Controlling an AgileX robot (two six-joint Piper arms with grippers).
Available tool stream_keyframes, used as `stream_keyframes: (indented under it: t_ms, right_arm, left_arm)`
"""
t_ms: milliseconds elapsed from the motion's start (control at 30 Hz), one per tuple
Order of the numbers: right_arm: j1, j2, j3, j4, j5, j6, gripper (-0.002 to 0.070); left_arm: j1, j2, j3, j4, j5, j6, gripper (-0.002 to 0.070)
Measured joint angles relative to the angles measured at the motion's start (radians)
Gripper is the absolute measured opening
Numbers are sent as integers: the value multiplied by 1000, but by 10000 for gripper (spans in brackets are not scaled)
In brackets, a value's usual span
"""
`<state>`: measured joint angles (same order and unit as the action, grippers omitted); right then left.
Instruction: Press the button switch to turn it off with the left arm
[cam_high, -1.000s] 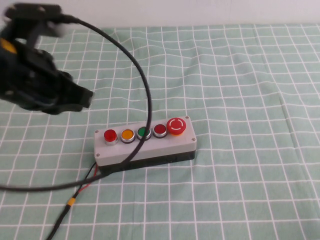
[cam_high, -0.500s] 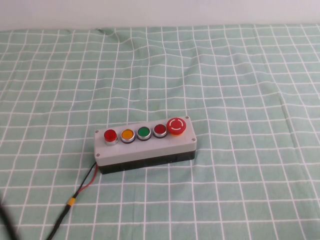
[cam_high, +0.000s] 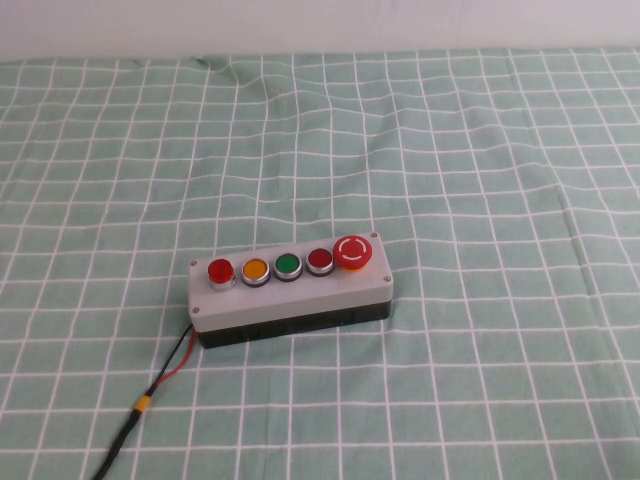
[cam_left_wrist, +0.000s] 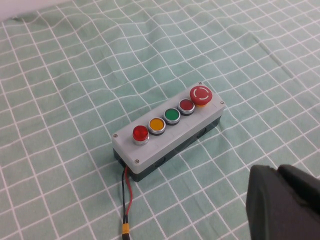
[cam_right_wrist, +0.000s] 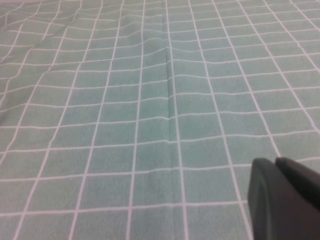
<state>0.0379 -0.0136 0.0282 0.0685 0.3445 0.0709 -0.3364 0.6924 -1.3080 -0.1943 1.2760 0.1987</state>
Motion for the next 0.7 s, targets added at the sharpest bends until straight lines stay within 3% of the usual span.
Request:
stream_keyframes:
  t_ms: [333,533,700]
  right_arm:
    - [0,0,0,0,0,0,-17]
    - [0,0,0,0,0,0,-17]
    - [0,0,0,0,0,0,-17]
  left_arm:
    - [0,0,12,2,-17,0,-2]
    - [0,-31,97,30,-179,0,-2]
    - [0,-156,291,86,-350,0,-2]
